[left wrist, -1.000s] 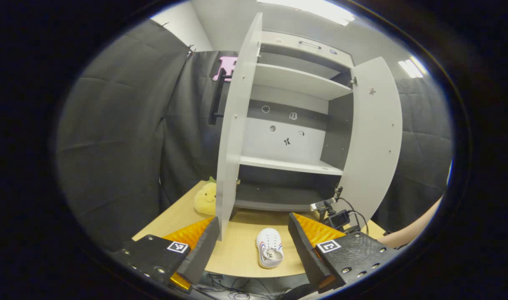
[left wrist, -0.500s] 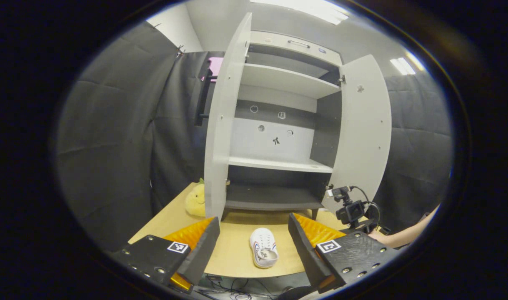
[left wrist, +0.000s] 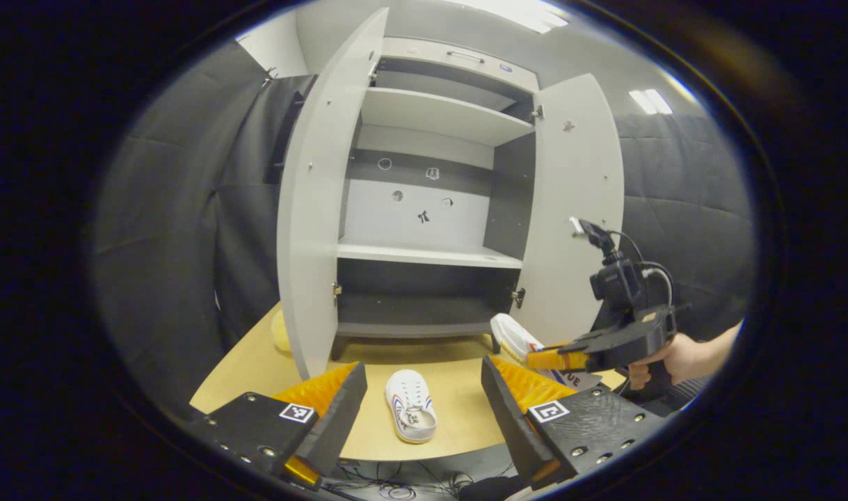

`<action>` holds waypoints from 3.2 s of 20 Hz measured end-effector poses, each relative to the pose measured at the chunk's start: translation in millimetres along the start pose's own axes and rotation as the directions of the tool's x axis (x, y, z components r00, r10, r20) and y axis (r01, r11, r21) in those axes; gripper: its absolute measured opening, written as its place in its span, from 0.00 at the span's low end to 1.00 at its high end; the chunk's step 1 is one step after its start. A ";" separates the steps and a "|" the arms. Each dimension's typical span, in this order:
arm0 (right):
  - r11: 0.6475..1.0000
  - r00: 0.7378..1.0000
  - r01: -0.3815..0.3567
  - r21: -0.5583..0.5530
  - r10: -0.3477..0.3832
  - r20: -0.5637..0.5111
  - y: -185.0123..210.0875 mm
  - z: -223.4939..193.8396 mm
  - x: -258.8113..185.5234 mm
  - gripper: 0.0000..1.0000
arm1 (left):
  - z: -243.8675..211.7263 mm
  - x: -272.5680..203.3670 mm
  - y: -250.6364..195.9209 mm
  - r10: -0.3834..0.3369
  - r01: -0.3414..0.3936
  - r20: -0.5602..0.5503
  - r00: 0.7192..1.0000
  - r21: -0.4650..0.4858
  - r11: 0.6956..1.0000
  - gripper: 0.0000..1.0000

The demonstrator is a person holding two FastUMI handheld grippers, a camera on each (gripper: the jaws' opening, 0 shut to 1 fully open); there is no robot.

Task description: Grab one shoe with the right hand and put it into the shoe cabinet, grab the other shoe with the left hand and put it into the shoe cabinet; then close the right door with the right hand and the left door with the left hand.

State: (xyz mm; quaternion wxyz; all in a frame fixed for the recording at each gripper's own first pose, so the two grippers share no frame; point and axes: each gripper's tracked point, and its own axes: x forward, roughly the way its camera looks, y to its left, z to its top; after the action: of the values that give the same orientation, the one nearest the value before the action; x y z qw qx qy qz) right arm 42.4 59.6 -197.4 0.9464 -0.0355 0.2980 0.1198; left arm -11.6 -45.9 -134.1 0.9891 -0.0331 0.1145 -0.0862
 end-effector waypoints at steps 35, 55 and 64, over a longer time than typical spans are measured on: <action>0.987 0.875 -0.041 0.154 -0.038 0.483 -62.6 363.7 138.3 0.01 | 72.0 97.9 11.4 0.220 -0.221 0.036 0.975 0.018 0.975 0.93; 0.978 0.904 -0.021 0.208 -0.071 0.422 -54.5 376.8 185.1 0.59 | 80.5 88.4 36.6 0.302 -0.303 0.058 0.952 0.010 0.953 0.94; 0.983 0.851 0.107 0.147 -0.167 0.498 -47.4 309.8 62.0 0.98 | 59.4 71.2 40.9 0.113 -0.117 0.049 0.992 0.087 0.989 0.94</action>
State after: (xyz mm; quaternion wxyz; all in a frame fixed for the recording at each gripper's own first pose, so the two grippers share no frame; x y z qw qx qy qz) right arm 275.5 69.3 21.0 0.9979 0.0304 0.0412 0.0399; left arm 77.2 -15.7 -95.6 0.9952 0.0162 0.0903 -0.0335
